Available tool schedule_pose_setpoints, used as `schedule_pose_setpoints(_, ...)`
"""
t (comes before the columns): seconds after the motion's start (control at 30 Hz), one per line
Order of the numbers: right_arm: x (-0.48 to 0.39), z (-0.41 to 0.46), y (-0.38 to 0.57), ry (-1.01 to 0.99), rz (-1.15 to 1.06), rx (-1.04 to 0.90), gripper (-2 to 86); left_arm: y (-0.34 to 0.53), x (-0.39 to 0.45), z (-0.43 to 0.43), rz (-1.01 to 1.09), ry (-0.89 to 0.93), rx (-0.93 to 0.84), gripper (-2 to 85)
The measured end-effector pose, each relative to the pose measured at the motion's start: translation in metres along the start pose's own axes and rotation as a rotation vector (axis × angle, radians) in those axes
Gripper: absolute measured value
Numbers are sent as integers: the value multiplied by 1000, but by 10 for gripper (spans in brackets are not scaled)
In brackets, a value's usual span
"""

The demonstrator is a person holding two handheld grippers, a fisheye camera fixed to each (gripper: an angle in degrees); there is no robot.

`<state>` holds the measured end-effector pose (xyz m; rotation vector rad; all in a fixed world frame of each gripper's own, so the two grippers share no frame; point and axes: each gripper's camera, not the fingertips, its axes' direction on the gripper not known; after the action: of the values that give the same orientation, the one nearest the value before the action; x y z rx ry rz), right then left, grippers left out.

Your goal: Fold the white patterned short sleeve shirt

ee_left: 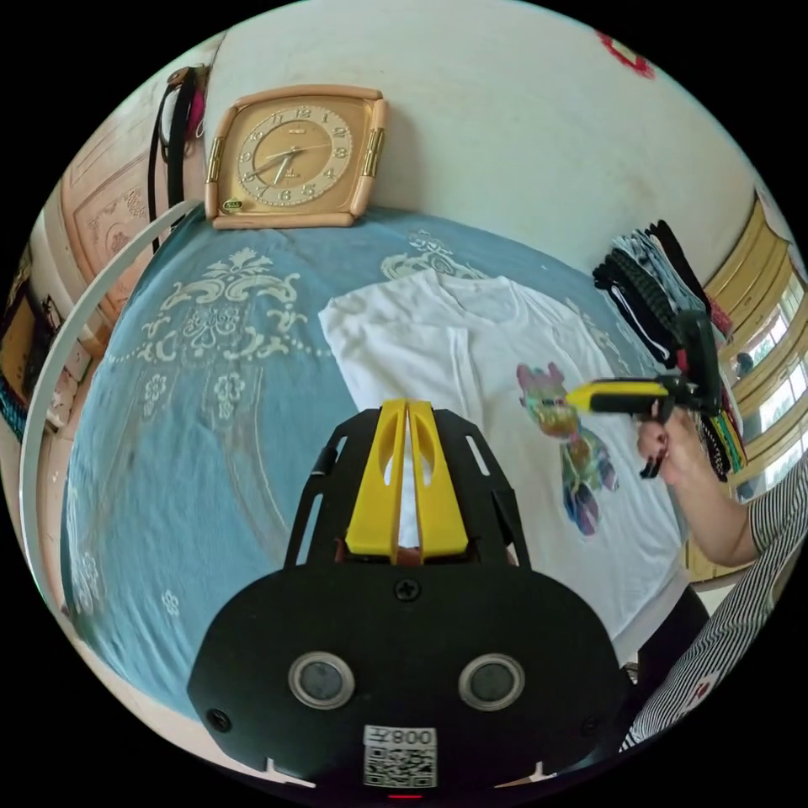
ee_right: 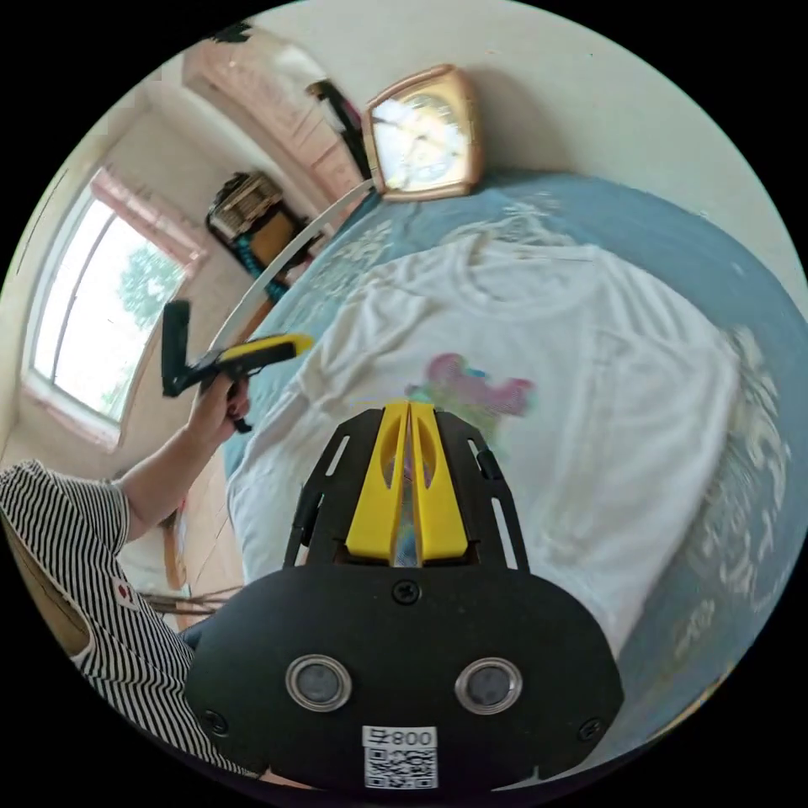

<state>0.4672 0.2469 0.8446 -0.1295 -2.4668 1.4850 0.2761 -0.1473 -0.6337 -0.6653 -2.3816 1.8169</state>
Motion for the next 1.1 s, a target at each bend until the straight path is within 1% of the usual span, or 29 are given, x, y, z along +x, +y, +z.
schedule_pose_setpoints(0.07, 36, -38, 57, 114, 136, 62, 1, 24, 1, 0, -1, -15, -16, 2)
schedule_pose_setpoints(0.1, 43, -44, 69, 141, 164, 68, 1, 35, -1, 6, -11, -32, -63, 2)
schedule_pose_setpoints(0.13, 58, -51, 94, 202, 218, 63, 1, 44, -4, 11, -30, -25, -84, 2)
schedule_pose_setpoints(0.17, 72, -51, 116, 249, 265, 25, 1, 48, -6, 9, -37, -22, -67, 2)
schedule_pose_setpoints(0.2, 78, -49, 126, 256, 280, 1, 1, 52, -8, 5, -60, -21, -69, 2)
schedule_pose_setpoints(0.23, 86, -54, 144, 189, 297, 39, 1, 55, -8, -2, -72, -17, -49, 2)
schedule_pose_setpoints(0.27, 90, -59, 157, 167, 311, 35, 1, 58, -7, -7, -70, -10, -29, 2)
schedule_pose_setpoints(0.33, 87, -64, 175, 218, 300, 54, 1, 68, -2, -17, -59, 9, 2, 3)
schedule_pose_setpoints(0.37, 89, -65, 186, 224, 300, 57, 1, 71, -2, -16, -59, 11, -12, 3)
schedule_pose_setpoints(0.43, 100, -58, 205, 207, 313, 38, 1, 85, -5, 6, -45, 1, -159, 3)
schedule_pose_setpoints(0.5, 111, -65, 227, 131, 356, 55, 1, 98, -10, -3, -87, 12, -113, 4)
schedule_pose_setpoints(0.67, 105, -105, 308, 89, 347, 71, 1, 151, -23, -47, -194, 118, -16, 14)
schedule_pose_setpoints(0.73, 99, -119, 346, 97, 348, 61, 1, 196, -34, -66, -271, 190, -16, 27)
schedule_pose_setpoints(0.8, 92, -134, 388, 99, 368, 46, 2, 234, -42, -81, -336, 209, -33, 39)
schedule_pose_setpoints(0.87, 87, -151, 451, 62, 425, 27, 2, 276, -49, -99, -405, 227, -44, 53)
schedule_pose_setpoints(0.93, 83, -164, 500, 32, 475, 22, 3, 332, -56, -122, -494, 252, -61, 70)
schedule_pose_setpoints(1.07, 69, -192, 604, -4, 557, 23, 9, 416, -59, -143, -610, 285, -120, 87)
schedule_pose_setpoints(1.1, 68, -194, 618, -12, 566, 24, 11, 442, -59, -146, -640, 315, -129, 92)
